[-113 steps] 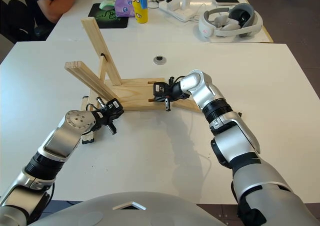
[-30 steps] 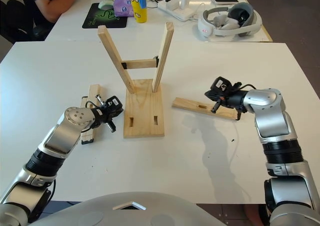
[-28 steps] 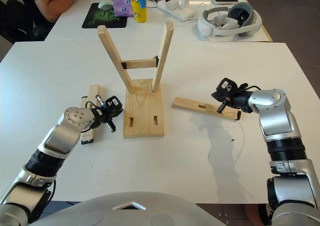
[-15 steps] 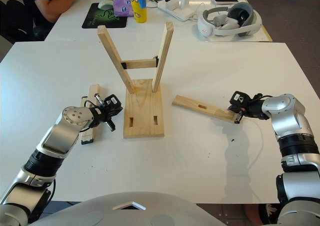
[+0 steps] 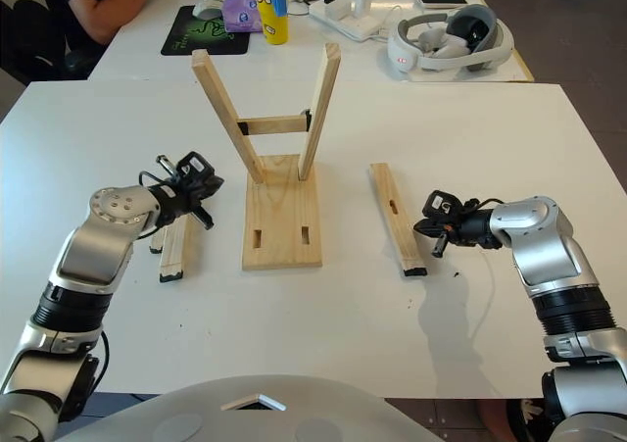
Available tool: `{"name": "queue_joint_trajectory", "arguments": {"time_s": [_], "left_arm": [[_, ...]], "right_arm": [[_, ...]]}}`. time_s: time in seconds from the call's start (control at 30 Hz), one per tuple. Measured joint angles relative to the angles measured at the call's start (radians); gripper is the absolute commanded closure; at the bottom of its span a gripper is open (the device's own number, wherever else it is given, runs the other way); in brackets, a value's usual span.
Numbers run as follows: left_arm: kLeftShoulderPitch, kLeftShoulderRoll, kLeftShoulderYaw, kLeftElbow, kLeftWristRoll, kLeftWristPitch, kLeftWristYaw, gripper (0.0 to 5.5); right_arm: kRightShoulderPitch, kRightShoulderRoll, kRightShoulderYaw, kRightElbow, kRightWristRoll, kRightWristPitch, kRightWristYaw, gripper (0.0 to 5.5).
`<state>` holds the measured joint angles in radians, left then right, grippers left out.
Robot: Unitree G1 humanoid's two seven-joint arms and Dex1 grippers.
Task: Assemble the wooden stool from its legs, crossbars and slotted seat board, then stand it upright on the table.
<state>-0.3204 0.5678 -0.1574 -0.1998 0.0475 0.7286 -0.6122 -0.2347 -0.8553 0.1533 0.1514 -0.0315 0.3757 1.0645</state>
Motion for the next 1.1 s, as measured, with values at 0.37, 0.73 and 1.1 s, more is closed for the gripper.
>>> {"name": "queue_joint_trajectory", "arguments": {"time_s": [0.37,0.73,1.1], "left_arm": [[-0.045,0.192,0.157,0.222,-0.007,-0.050,-0.024,5.48],[0.074,0.060,0.323,0.115,-0.220,0.203,-0.010,4.96],[0.081,0.003,0.430,0.106,-0.290,0.298,0.121,3.44]], "right_arm": [[-0.013,0.111,0.004,-0.015,0.019,0.010,-0.064,5.50],[0.022,0.163,-0.089,-0.080,0.072,0.041,-0.174,5.50],[0.057,0.240,-0.296,-0.165,0.205,0.097,-0.357,5.50]]}}
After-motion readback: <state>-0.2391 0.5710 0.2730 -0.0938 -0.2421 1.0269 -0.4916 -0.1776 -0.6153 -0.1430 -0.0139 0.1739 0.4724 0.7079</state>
